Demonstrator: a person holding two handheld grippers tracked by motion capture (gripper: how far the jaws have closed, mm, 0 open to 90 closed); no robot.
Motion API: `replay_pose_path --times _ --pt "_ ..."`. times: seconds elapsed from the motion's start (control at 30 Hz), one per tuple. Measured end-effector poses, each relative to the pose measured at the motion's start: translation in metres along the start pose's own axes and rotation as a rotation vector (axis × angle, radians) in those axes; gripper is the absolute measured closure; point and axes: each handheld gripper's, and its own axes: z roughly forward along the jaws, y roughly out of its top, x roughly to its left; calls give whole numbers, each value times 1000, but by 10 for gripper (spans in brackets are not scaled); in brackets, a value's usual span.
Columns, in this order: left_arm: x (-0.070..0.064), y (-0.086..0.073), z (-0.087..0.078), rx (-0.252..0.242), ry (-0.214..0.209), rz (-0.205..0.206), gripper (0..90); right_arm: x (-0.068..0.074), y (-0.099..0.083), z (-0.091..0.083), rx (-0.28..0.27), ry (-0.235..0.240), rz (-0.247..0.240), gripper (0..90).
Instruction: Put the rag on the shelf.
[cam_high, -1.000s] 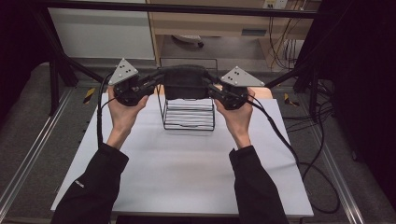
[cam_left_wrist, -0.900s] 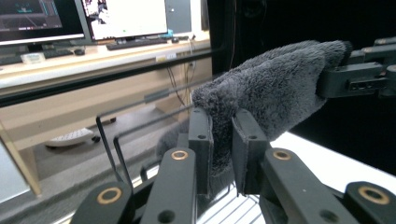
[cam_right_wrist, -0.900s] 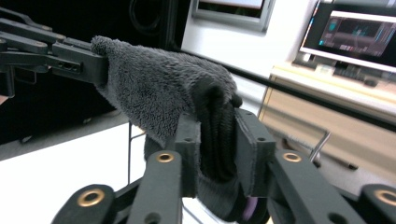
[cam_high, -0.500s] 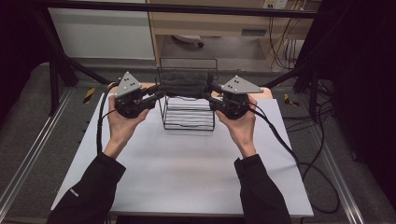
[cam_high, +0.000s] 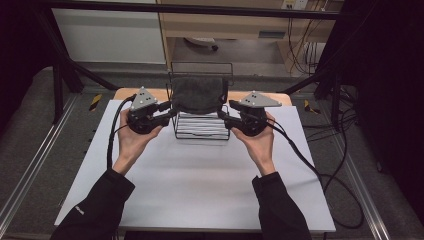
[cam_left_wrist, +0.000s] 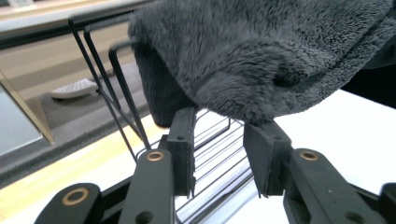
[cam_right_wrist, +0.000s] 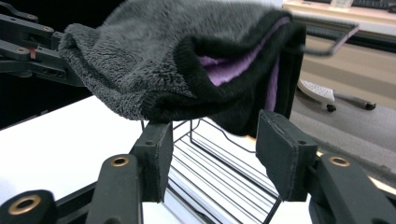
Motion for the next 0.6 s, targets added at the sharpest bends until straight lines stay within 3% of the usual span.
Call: replay_pose_path --times 0.47,0.6 --pt "10 -22 22 99 3 -61 492 -15 -36 19 51 -14 79 276" --pt "12 -30 21 136 -5 -72 434 -20 -43 16 66 22 115 189"
